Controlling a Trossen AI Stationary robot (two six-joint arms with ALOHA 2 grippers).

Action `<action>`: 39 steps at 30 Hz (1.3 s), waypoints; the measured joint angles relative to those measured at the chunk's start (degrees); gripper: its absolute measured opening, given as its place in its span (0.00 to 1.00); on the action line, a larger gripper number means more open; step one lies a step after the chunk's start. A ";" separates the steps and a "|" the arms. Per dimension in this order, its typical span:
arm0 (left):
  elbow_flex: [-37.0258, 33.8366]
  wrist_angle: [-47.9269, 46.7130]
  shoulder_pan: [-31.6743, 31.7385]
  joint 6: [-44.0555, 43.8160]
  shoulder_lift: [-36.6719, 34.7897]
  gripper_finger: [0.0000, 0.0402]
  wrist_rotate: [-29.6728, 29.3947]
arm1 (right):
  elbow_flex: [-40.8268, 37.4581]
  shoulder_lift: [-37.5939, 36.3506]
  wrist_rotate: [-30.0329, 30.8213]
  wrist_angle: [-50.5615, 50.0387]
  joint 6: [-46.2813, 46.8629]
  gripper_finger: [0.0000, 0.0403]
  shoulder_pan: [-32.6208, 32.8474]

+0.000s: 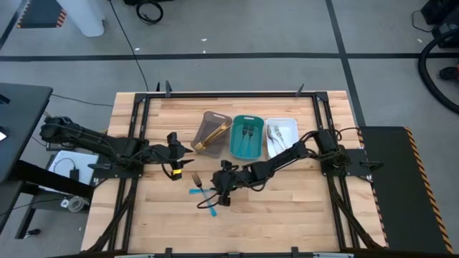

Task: Sort silverware by color (type)
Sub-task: Put the blue fork into the green bin

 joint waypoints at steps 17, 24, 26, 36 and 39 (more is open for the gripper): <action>0.06 -0.03 0.02 -0.01 0.02 0.43 0.00 | -2.53 4.70 -1.58 8.80 1.25 0.39 0.02; 0.07 -0.13 0.02 0.04 0.02 0.43 0.00 | -2.40 4.68 -1.62 7.18 1.22 0.39 0.07; 0.07 -0.23 0.02 0.02 0.02 0.43 0.00 | -2.36 4.64 -1.60 6.63 1.22 0.39 0.13; 0.07 -0.35 0.02 0.02 0.02 0.43 0.00 | -2.38 3.64 -2.65 3.22 0.33 0.26 0.22; 0.07 -0.35 0.00 0.02 0.02 0.43 0.00 | -2.43 3.13 -2.87 2.15 0.31 0.19 0.35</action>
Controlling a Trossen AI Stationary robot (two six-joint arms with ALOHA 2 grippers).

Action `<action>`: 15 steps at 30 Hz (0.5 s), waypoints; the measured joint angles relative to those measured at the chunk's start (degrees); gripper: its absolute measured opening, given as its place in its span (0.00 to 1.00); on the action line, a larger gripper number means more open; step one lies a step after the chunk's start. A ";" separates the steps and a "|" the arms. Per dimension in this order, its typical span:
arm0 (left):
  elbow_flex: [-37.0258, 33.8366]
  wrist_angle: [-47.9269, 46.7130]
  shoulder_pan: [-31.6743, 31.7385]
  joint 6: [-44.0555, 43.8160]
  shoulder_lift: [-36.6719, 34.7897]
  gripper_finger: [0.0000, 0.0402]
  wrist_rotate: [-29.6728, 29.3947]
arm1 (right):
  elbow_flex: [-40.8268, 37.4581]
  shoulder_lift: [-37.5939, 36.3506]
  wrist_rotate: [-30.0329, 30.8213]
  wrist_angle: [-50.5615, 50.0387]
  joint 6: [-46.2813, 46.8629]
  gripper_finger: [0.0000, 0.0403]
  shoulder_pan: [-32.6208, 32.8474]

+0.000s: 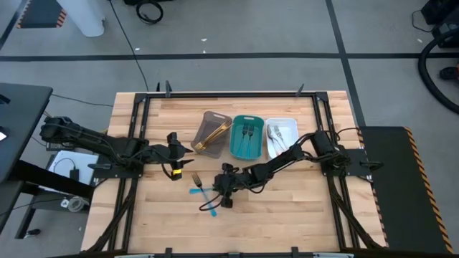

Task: Sort silverware by color (type)
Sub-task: Put the blue fork into the green bin

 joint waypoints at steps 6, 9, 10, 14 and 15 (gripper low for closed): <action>-0.02 -0.04 0.00 0.03 0.00 0.43 0.00 | -0.13 -1.91 0.13 -4.33 -0.03 0.06 0.09; -0.02 -0.07 0.00 0.09 0.00 0.43 -0.02 | -0.16 -2.18 0.49 -5.45 0.14 0.04 0.09; -0.02 -0.04 0.02 0.11 0.00 0.43 0.00 | -0.15 -2.21 0.52 -5.69 0.44 0.04 0.11; -0.02 -0.07 0.02 0.15 0.00 0.43 -0.01 | -0.06 -2.29 0.10 -6.65 1.94 0.06 0.09; -0.02 -0.07 0.02 0.15 0.00 0.43 0.00 | -0.06 -2.43 -0.11 -6.94 2.12 0.07 0.09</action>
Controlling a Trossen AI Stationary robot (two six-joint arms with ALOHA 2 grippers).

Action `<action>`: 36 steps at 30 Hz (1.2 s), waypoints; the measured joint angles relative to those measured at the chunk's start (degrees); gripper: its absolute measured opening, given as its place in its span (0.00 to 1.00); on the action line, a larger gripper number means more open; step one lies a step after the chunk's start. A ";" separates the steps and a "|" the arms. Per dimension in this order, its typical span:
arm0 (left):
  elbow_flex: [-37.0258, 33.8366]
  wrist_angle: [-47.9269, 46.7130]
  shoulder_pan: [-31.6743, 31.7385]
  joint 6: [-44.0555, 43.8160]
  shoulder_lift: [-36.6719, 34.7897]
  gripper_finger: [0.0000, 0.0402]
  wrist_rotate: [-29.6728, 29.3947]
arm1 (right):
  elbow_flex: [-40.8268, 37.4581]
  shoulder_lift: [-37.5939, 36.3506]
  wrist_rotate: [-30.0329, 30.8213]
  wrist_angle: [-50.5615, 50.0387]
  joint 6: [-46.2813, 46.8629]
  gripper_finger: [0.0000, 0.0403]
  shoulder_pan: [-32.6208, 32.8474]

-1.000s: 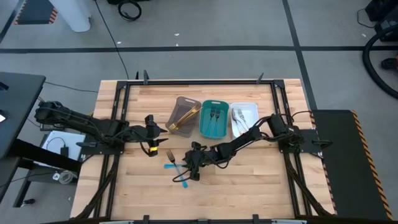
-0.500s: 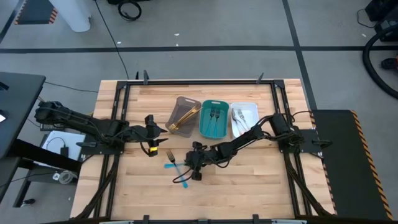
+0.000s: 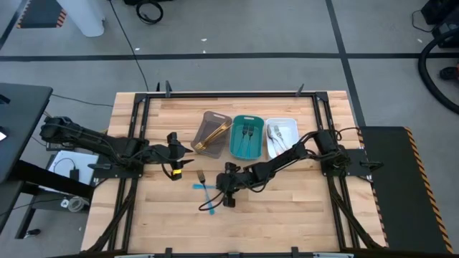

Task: Sort silverware by color (type)
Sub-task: Put the blue fork into the green bin

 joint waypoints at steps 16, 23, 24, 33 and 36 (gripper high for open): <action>-0.02 0.35 -0.01 -0.07 0.00 0.43 -0.02 | -0.26 -8.43 -2.06 -18.03 5.03 0.06 -0.02; -0.02 0.35 0.00 -0.13 0.00 0.43 -0.02 | -0.13 -8.81 -2.97 -22.81 6.84 0.06 -0.04; -0.02 0.35 -0.01 -0.13 0.00 0.43 -0.02 | -0.13 -8.81 -3.02 -23.51 6.99 0.06 -0.03; -0.02 0.22 0.00 -0.11 0.00 0.43 -0.02 | -0.11 -10.07 -3.19 -27.35 7.47 0.06 0.11; -0.04 0.16 0.00 -0.11 0.00 0.43 0.00 | -0.11 -10.97 -3.35 -28.16 7.47 0.06 0.30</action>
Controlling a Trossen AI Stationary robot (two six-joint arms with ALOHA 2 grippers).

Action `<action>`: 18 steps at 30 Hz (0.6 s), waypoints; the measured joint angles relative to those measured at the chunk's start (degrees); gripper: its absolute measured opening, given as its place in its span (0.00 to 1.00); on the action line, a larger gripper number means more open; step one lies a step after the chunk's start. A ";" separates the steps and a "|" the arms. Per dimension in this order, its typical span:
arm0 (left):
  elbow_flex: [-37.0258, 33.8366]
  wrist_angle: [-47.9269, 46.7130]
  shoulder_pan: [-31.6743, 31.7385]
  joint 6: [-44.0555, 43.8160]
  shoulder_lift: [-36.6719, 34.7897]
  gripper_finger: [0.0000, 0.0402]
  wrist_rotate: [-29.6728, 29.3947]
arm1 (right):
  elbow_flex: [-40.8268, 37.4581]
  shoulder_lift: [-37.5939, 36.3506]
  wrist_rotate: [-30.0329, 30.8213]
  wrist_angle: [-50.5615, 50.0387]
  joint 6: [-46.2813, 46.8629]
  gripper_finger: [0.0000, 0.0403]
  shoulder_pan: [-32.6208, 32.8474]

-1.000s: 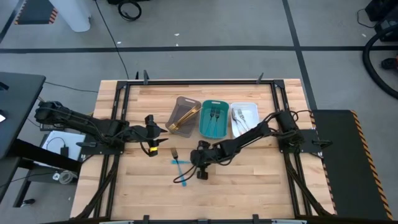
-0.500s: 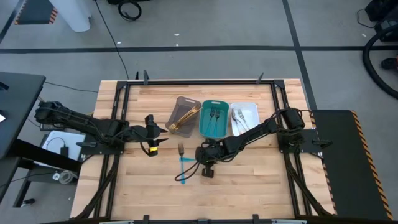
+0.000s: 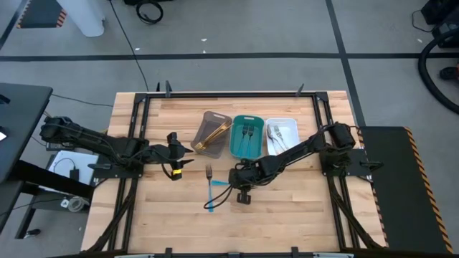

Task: Sort silverware by color (type)
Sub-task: Put the blue fork into the green bin

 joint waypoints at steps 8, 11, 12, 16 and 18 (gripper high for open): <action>0.00 0.03 -0.01 -0.02 0.00 0.43 0.00 | 0.02 -3.02 2.01 -1.67 0.46 0.06 0.84; -0.02 0.04 0.00 -0.02 0.00 0.43 0.00 | 0.04 -3.98 2.23 -2.05 0.48 0.06 0.95; -0.02 0.06 0.00 -0.02 0.00 0.43 0.00 | 0.04 -4.34 2.29 -2.10 0.48 0.06 0.97; -0.02 0.07 -0.01 -0.03 0.00 0.43 -0.01 | 0.07 -6.01 3.54 -2.72 0.44 0.06 1.09; -0.02 0.06 -0.02 -0.02 0.00 0.43 -0.02 | 0.07 -6.70 3.63 -3.08 0.32 0.06 1.13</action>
